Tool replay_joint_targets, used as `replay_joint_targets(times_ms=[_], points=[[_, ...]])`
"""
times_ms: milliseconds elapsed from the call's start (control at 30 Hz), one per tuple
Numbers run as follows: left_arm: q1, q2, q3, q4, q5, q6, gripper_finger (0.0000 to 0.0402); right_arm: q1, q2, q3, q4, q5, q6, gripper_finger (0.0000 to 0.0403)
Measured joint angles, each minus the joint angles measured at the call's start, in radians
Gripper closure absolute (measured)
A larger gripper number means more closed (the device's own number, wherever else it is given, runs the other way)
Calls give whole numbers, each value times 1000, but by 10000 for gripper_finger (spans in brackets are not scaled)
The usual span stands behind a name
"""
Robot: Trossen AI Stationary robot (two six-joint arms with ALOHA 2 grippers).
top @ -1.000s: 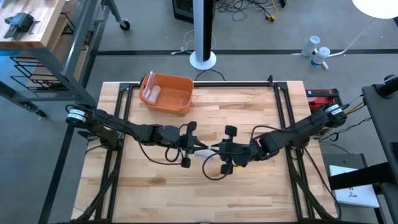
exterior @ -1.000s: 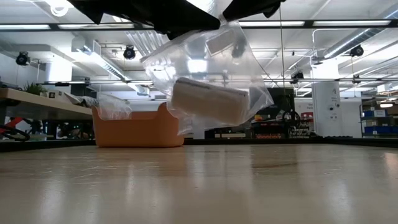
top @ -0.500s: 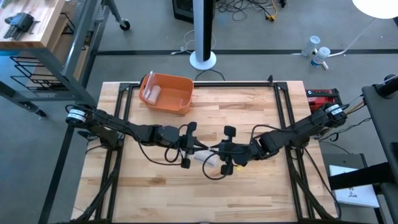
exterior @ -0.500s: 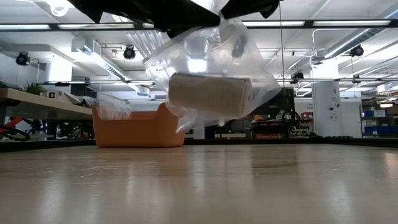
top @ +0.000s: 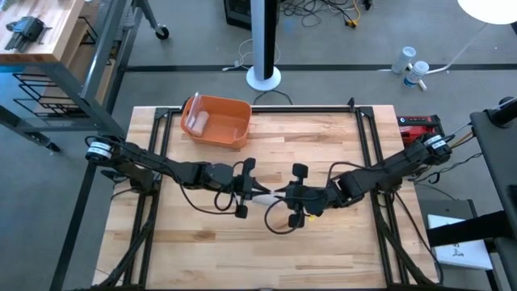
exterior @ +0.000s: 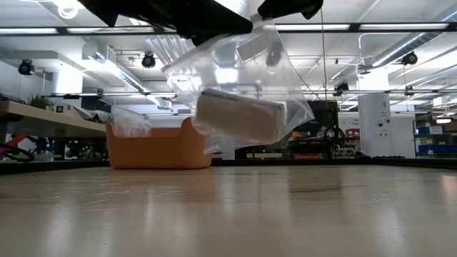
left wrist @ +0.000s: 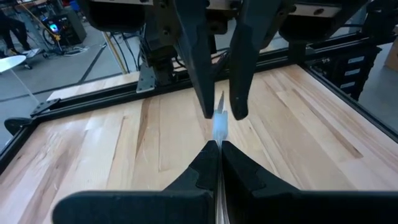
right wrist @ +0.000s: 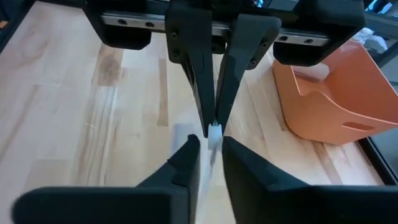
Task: Roll bandage
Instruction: Close the transparent zip bag
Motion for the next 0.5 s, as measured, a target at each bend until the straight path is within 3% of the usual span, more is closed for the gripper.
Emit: replay_joint_targets(times_ms=[200, 500], points=[[-1, 0, -1, -3, 2, 0, 401, -4, 4, 0, 9, 0, -2, 396], [1, 2, -3, -14, -3, 0, 401, -20, 31, 0, 36, -9, -6, 400]])
